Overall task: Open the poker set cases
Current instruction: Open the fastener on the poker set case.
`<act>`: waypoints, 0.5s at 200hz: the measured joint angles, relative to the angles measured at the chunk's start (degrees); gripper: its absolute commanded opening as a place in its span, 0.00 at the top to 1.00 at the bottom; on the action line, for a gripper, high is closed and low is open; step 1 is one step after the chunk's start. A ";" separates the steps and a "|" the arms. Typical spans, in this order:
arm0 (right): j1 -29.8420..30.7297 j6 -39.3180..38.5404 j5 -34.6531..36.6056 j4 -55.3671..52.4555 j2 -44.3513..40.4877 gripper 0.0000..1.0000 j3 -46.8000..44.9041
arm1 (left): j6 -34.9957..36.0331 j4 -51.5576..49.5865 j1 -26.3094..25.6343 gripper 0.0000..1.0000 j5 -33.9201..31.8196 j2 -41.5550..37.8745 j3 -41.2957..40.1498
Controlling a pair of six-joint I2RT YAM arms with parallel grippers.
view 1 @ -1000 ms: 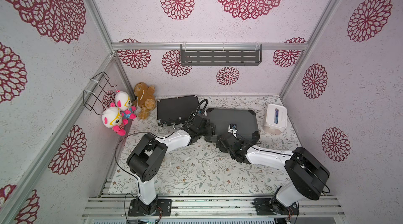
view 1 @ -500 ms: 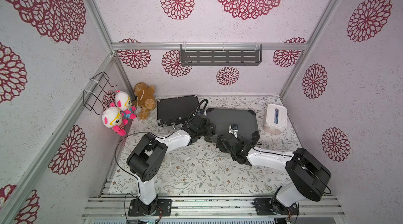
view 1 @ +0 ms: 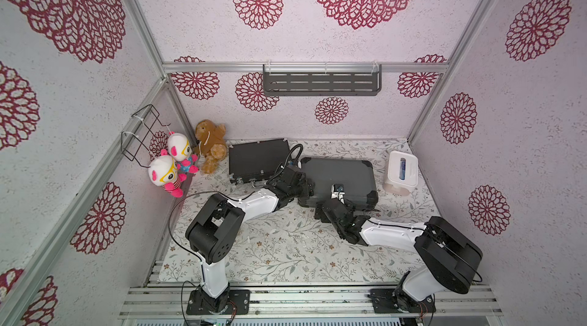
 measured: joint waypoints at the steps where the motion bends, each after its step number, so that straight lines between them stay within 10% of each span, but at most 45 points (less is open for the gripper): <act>1: 0.00 -0.02 -0.04 0.11 0.00 0.02 -0.13 | 0.00 0.00 0.00 0.20 0.00 0.00 0.00; 100: 3.85 3.34 -2.23 3.69 -15.76 0.02 -8.96 | -0.22 -0.04 0.00 0.20 0.22 0.02 0.00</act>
